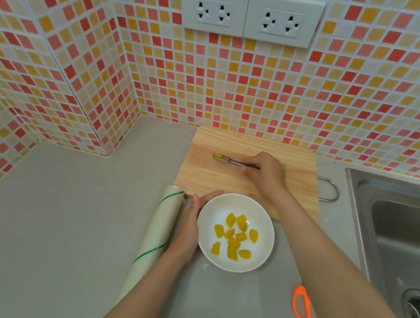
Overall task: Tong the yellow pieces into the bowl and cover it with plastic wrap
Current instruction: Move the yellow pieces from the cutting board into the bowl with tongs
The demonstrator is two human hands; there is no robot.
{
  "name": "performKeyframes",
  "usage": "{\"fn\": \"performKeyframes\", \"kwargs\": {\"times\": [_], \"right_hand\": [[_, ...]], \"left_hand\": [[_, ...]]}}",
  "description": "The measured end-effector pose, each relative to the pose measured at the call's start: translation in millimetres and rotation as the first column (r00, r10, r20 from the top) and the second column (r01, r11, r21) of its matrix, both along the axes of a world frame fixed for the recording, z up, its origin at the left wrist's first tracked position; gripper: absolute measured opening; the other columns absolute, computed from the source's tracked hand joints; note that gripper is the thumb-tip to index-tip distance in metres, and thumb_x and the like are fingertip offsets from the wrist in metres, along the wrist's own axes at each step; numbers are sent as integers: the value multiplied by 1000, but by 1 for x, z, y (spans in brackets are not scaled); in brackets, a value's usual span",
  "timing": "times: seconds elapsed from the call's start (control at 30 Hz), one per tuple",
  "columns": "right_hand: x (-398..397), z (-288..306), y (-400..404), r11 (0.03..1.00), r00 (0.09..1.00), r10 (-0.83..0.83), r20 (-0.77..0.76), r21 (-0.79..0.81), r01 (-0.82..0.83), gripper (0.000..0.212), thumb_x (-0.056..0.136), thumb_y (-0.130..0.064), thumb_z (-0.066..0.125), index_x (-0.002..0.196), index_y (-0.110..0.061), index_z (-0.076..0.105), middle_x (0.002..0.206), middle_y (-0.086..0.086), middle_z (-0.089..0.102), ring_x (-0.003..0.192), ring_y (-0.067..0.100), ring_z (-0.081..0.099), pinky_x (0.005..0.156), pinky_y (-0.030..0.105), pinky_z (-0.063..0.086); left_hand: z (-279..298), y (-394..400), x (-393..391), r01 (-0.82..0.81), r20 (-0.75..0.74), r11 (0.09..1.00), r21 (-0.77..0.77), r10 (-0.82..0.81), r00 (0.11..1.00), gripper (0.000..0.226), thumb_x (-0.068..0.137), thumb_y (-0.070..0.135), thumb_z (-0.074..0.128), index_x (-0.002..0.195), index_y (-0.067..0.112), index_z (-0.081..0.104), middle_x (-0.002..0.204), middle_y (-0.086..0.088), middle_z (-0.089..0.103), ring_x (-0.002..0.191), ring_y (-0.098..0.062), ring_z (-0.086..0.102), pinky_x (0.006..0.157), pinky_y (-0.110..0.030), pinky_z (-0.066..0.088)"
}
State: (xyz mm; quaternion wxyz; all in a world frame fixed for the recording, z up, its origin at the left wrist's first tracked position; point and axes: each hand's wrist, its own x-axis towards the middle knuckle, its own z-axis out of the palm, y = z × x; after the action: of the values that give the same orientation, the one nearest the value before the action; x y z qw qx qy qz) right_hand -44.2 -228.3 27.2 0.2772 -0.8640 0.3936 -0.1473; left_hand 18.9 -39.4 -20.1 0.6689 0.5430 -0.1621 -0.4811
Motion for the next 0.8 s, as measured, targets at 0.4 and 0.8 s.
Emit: {"fn": "performKeyframes", "kwargs": {"times": [0.4, 0.8], "right_hand": [[-92, 43, 58, 951, 948, 299, -110, -52, -306, 25, 79, -29, 70, 104, -32, 71, 91, -9, 57, 102, 18, 52, 92, 35, 23], [-95, 31, 37, 991, 995, 97, 25, -96, -94, 40, 76, -30, 73, 115, -29, 66, 91, -8, 54, 98, 15, 54, 89, 35, 29]], "left_hand": [[5, -2, -3, -16, 39, 1000, -1, 17, 999, 54, 98, 47, 17, 115, 20, 60, 117, -4, 66, 109, -20, 61, 95, -36, 47], [7, 0, -3, -14, 58, 1000, -10, 15, 998, 52, 100, 42, 16, 109, 22, 64, 109, 3, 70, 105, -15, 63, 93, -33, 47]]}}
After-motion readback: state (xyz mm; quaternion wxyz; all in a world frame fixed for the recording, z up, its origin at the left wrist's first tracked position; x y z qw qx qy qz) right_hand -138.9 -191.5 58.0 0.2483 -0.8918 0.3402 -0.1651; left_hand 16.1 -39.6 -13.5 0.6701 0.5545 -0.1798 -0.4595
